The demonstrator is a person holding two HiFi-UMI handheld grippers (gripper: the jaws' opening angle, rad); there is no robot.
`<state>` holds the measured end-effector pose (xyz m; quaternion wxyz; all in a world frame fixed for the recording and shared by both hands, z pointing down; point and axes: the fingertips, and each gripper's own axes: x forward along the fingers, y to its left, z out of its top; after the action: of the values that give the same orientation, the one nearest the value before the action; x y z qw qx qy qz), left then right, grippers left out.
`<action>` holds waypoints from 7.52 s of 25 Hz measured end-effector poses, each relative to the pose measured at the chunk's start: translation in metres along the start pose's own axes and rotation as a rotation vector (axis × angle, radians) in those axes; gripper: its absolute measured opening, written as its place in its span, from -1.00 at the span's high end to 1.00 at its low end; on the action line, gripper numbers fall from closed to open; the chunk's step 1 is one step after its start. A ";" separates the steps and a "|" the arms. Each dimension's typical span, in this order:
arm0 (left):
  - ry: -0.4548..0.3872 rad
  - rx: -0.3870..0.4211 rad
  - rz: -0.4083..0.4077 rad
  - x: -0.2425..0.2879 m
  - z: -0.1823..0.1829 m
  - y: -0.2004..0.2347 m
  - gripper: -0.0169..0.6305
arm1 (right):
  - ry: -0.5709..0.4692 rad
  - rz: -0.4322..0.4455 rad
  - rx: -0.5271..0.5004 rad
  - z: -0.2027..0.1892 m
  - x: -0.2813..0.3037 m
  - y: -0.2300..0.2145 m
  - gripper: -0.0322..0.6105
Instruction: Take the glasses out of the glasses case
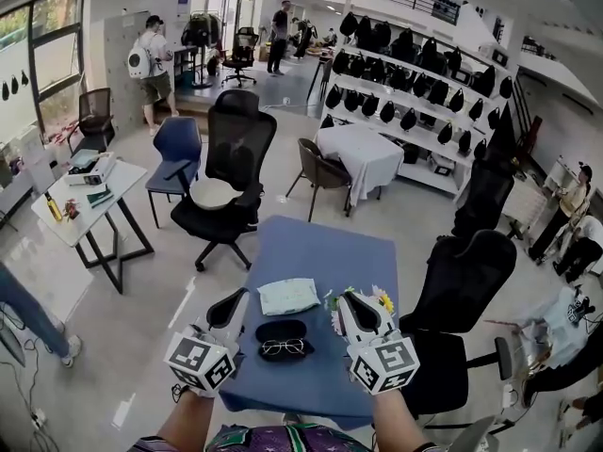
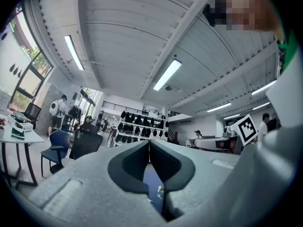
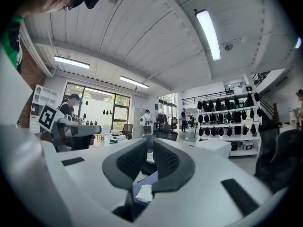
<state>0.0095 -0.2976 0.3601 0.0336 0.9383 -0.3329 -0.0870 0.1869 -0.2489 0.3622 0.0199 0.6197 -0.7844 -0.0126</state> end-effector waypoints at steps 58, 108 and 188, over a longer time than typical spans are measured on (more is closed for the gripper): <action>0.173 0.005 0.081 -0.043 -0.068 0.000 0.90 | 0.705 0.302 -0.068 -0.360 0.059 0.067 0.58; 0.170 -0.011 0.119 -0.046 -0.057 0.012 0.90 | 0.892 0.386 -0.254 -0.401 0.064 0.075 0.88; 0.081 0.052 -0.246 0.057 -0.016 -0.057 0.90 | 0.172 -0.096 0.007 -0.067 -0.029 -0.023 0.88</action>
<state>0.0913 -0.2890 0.3607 0.0116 0.9754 -0.2160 -0.0436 0.2188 -0.2257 0.4276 0.0844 0.6553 -0.7494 0.0428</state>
